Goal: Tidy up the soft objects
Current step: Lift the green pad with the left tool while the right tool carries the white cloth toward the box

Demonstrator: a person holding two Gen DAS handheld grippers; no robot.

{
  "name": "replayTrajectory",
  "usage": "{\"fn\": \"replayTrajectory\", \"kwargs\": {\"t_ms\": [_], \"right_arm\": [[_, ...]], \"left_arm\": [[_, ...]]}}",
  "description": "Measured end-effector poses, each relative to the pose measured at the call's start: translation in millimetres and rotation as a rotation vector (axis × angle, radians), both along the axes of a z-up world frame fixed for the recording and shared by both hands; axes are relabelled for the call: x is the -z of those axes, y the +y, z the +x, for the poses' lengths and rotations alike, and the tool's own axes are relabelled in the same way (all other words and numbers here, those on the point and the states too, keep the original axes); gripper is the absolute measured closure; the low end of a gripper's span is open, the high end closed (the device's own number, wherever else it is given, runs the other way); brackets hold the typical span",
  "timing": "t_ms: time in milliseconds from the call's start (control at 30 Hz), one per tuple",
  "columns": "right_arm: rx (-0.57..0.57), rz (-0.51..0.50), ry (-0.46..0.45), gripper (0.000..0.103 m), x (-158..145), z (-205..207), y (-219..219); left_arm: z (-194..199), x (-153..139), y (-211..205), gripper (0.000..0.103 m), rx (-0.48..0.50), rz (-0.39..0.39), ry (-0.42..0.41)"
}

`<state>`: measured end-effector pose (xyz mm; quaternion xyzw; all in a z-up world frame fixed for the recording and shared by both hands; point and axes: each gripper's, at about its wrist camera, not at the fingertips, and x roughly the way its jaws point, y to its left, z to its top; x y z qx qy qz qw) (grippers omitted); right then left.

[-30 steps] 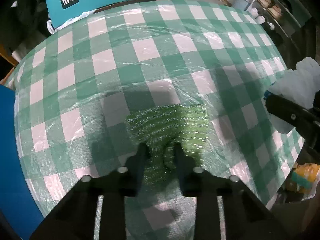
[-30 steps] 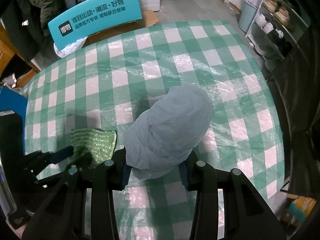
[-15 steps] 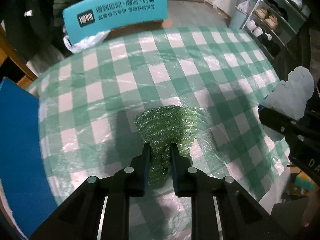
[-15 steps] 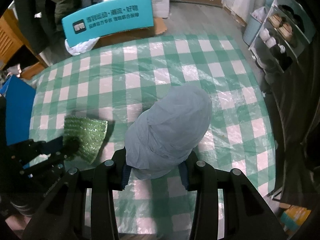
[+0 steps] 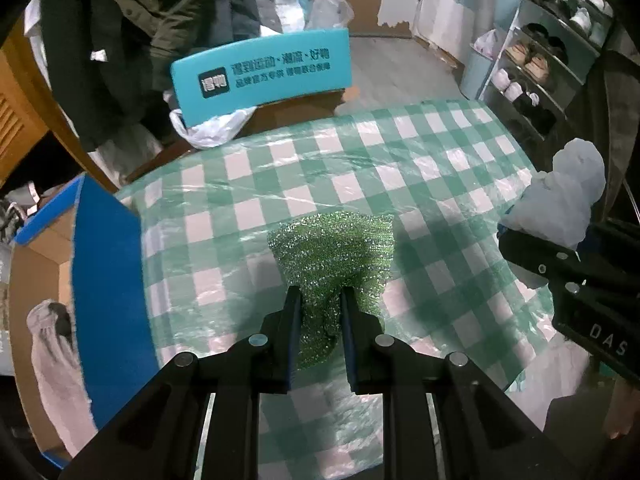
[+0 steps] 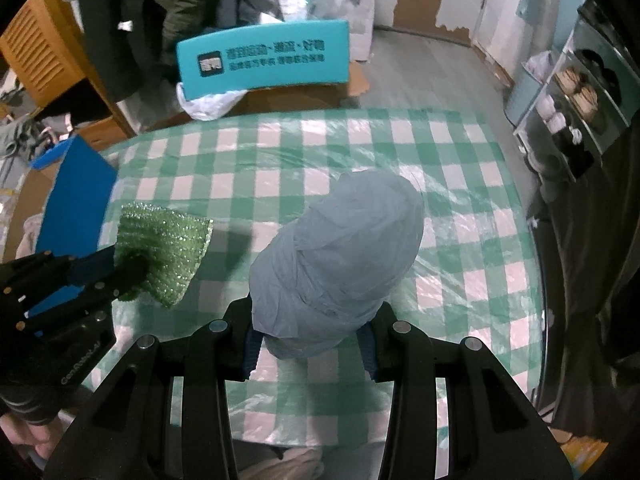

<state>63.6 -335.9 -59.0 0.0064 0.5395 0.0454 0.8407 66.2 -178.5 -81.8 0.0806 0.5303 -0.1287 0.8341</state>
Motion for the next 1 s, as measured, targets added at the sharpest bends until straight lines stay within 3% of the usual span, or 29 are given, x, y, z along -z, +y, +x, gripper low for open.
{"fn": "replayTrajectory", "kwargs": {"t_ms": [1000], "right_arm": [[-0.184,0.003,-0.085,0.064,-46.1,-19.1,88.2]], "left_arm": [[-36.9,-61.2,86.4,0.084,-0.093,-0.004,-0.121]]}}
